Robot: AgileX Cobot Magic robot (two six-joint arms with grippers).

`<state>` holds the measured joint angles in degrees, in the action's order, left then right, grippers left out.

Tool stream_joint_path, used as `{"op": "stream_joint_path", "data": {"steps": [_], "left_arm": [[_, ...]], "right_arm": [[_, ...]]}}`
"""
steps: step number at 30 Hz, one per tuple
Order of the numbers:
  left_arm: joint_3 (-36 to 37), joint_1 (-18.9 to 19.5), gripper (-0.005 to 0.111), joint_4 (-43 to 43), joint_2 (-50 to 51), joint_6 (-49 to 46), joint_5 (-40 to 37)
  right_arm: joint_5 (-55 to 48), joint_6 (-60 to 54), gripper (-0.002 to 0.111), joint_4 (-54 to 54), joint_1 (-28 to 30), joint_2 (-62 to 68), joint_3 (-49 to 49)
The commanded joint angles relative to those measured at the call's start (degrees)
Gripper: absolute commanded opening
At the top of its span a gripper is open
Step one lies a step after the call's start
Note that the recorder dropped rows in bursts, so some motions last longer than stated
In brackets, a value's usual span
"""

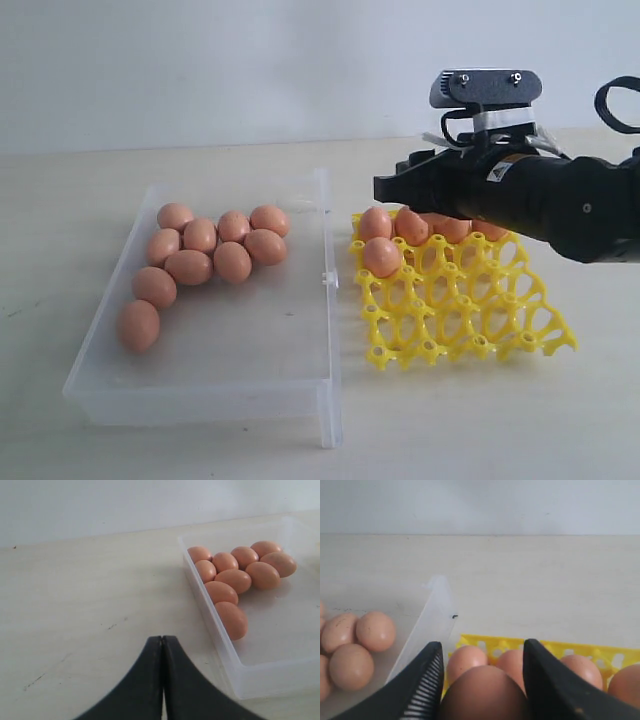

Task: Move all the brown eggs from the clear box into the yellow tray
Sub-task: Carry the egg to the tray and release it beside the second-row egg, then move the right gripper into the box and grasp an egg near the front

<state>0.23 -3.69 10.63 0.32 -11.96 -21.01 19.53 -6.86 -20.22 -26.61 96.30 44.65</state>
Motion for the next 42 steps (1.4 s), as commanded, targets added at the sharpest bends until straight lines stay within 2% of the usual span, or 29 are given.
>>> {"op": "stream_joint_path", "data": {"steps": [1,13,32,34,39,40,42], "left_arm": [[-0.2,-0.2,0.000,0.2,-0.3,0.0,0.6],[-0.2,-0.2,0.000,0.2,-0.3,0.0,0.6],[-0.2,-0.2,0.000,0.2,-0.3,0.0,0.6],[-0.2,-0.2,0.000,0.2,-0.3,0.0,0.6],[-0.2,-0.2,0.000,0.2,-0.3,0.0,0.6],[-0.2,-0.2,0.000,0.2,-0.3,0.0,0.6],[-0.2,-0.2,0.000,0.2,-0.3,0.0,0.6]], "right_arm": [[1.5,2.4,0.000,1.4,1.4,2.2,-0.2],[7.0,3.4,0.000,1.4,1.4,8.6,-0.2],[8.2,6.0,0.000,1.4,1.4,10.6,-0.2],[8.2,6.0,0.011,2.3,1.4,10.6,-0.2],[9.1,6.0,0.059,2.2,1.4,10.6,-0.2],[9.2,6.0,0.063,2.2,1.4,10.6,-0.2],[9.2,6.0,0.063,2.2,1.4,10.6,-0.2]]}}
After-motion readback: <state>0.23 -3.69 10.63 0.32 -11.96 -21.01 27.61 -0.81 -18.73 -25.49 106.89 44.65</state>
